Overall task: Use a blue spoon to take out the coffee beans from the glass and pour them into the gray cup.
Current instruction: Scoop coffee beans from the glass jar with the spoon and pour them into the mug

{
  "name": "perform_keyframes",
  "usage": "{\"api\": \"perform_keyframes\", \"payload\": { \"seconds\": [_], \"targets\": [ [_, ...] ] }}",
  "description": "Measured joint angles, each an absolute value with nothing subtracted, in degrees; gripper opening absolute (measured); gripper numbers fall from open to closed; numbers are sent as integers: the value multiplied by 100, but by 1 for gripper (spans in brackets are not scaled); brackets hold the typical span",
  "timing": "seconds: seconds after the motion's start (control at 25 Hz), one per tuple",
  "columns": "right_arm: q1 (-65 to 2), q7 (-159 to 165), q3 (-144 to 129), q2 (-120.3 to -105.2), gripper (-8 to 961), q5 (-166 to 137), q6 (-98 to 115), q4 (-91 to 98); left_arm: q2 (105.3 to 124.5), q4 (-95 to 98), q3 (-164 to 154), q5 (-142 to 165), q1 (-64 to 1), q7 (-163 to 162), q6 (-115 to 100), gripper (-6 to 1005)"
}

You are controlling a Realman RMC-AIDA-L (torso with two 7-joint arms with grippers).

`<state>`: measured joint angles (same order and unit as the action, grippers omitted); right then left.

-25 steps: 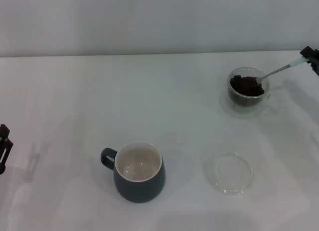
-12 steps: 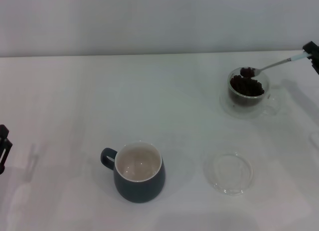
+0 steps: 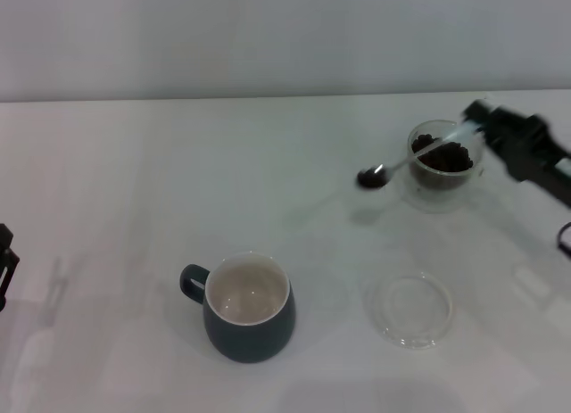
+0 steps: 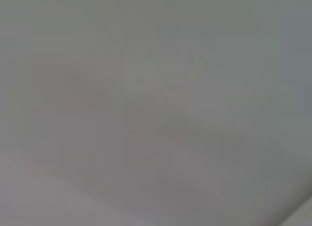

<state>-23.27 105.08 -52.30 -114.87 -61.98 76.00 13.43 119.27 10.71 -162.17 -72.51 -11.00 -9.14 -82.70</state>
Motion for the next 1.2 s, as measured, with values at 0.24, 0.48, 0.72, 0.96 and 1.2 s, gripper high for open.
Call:
{"api": "perform_keyframes", "payload": {
  "seconds": [0.24,0.48,0.72,0.96,1.2],
  "targets": [
    [-2452,10548,-5897,-11538,148,-6154,7986,1161,11936,1082,-16232,-7243,-1125,-914,-8271,730],
    [-2622,10542,-6419,-11601,148,-6144,8064,1056,11945,1123,-16235,-7224,-1137,-914,-8271,730],
    [-2888,10479,-6919,-11618,148,-6005,7974,959,11944,1126,-16250,-7215,-1143,-914,-8240,730],
    [-3128,10249,-7202,-11619,148,-5912,7744,902,11951,1126,-16266,-7219,-1143,-916,-8228,730],
    [-3276,9615,-7420,-11619,148,-5908,7740,1045,11954,1125,-16269,-7226,-1137,-920,-8217,729]
  ]
}}
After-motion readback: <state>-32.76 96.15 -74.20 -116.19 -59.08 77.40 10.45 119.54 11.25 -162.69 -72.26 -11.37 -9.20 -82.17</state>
